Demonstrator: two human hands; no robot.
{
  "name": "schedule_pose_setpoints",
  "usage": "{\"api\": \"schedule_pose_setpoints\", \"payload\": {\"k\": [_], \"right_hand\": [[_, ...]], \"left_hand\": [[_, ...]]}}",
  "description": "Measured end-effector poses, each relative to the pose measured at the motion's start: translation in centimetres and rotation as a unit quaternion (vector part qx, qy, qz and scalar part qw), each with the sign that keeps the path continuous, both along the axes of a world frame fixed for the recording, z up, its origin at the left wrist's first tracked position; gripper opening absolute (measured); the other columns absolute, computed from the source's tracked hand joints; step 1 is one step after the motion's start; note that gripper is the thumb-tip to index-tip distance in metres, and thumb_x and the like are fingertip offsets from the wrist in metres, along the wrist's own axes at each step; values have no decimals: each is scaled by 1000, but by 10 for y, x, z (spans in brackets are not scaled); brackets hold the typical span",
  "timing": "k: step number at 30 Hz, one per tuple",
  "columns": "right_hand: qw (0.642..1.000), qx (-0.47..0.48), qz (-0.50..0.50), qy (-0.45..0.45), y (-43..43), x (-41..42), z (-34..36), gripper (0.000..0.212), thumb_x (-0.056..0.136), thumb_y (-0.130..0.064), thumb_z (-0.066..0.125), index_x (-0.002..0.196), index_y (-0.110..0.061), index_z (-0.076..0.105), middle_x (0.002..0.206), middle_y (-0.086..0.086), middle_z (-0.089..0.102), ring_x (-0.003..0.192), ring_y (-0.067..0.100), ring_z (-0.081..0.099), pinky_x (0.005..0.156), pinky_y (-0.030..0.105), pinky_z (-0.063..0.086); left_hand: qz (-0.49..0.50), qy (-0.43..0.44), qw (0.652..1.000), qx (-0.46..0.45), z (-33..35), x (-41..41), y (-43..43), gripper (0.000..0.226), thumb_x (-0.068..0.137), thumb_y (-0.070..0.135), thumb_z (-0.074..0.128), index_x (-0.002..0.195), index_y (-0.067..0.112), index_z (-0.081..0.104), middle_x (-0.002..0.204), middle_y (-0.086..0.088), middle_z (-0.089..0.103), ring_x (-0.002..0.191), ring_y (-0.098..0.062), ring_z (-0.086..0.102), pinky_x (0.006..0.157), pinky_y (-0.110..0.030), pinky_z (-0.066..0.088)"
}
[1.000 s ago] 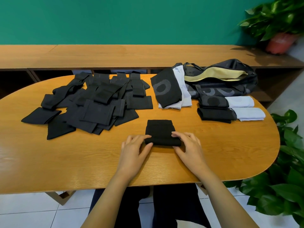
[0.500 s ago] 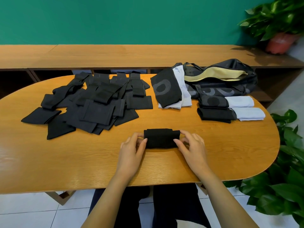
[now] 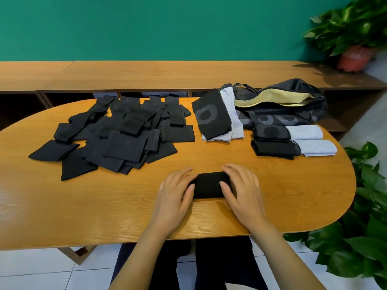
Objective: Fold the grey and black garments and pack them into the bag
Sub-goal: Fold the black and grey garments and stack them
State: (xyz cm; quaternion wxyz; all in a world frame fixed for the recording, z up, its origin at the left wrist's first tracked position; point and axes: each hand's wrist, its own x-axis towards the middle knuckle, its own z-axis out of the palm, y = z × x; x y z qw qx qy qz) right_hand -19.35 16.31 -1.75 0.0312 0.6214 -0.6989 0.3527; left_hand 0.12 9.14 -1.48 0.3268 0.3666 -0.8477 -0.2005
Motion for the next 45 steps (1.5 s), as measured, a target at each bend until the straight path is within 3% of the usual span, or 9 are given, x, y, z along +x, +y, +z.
{"api": "schedule_pose_setpoints", "payload": {"k": [4, 9, 15, 19, 24, 29, 33, 37, 45], "right_hand": [[991, 33, 94, 89, 2, 1, -2, 51, 104, -48, 24, 131, -24, 60, 142, -10, 50, 140, 6, 34, 119, 38, 14], [991, 91, 47, 87, -1, 2, -4, 57, 102, -53, 17, 121, -33, 66, 132, -18, 58, 133, 1, 42, 119, 42, 12], [992, 107, 48, 54, -2, 0, -4, 62, 99, -59, 10, 124, -38, 62, 137, -23, 52, 135, -8, 31, 121, 40, 1], [989, 117, 56, 70, -3, 0, -1, 60, 97, -60, 13, 133, -35, 55, 148, -21, 39, 145, 1, 17, 120, 49, -4], [991, 42, 76, 104, 5, 2, 1, 34, 100, -47, 36, 103, -33, 66, 143, -12, 49, 142, 6, 28, 119, 52, 5], [965, 105, 109, 214, 3, 11, 1, 52, 101, -57, 25, 115, -31, 68, 156, -10, 31, 147, 12, 19, 116, 56, 4], [954, 148, 124, 227, -6, 12, 7, 59, 101, -58, 24, 120, -21, 65, 158, -8, 27, 146, 12, 22, 118, 45, -5], [964, 123, 31, 233, -16, -19, 24, 60, 101, -57, 21, 122, -19, 64, 160, -6, 11, 148, 14, 9, 120, 43, -6], [945, 159, -151, 244, -55, -147, 60, 50, 103, -42, 31, 134, -10, 54, 163, 0, -1, 150, 24, 1, 121, 44, 6]], "left_hand": [[-35, -107, 994, -8, -5, -3, -2, 51, 101, 48, 21, 141, 31, 48, 150, 21, 37, 141, 7, 21, 114, -27, 20], [-17, -165, 986, -6, -8, -6, -7, 44, 101, 46, 30, 141, 36, 47, 150, 23, 36, 143, 2, 16, 116, -28, 12], [-1, -162, 986, 26, -5, -3, -7, 49, 95, 58, 42, 142, 44, 42, 155, 22, 25, 143, -2, 12, 111, -25, 10], [5, -173, 985, 24, -4, -4, -7, 55, 93, 61, 42, 145, 45, 36, 151, 22, 30, 137, 0, 20, 110, -25, 11], [44, -145, 988, 13, -6, -4, -6, 47, 98, 51, 40, 144, 40, 40, 143, 16, 41, 131, -3, 30, 108, -28, 19], [50, -118, 992, 18, -9, -5, -8, 45, 98, 51, 31, 138, 39, 48, 133, 19, 50, 123, -2, 37, 101, -27, 25], [60, -43, 995, 64, -7, -4, -9, 50, 97, 58, 25, 139, 39, 45, 128, 23, 50, 119, 2, 37, 100, -28, 28], [95, 24, 989, 108, -4, -6, -18, 56, 96, 56, 30, 145, 30, 39, 134, 19, 44, 127, -3, 34, 110, -33, 27], [86, -48, 992, 84, 4, -37, -65, 56, 95, 53, 27, 142, 26, 43, 133, 10, 50, 130, -12, 35, 110, -37, 27]]}}
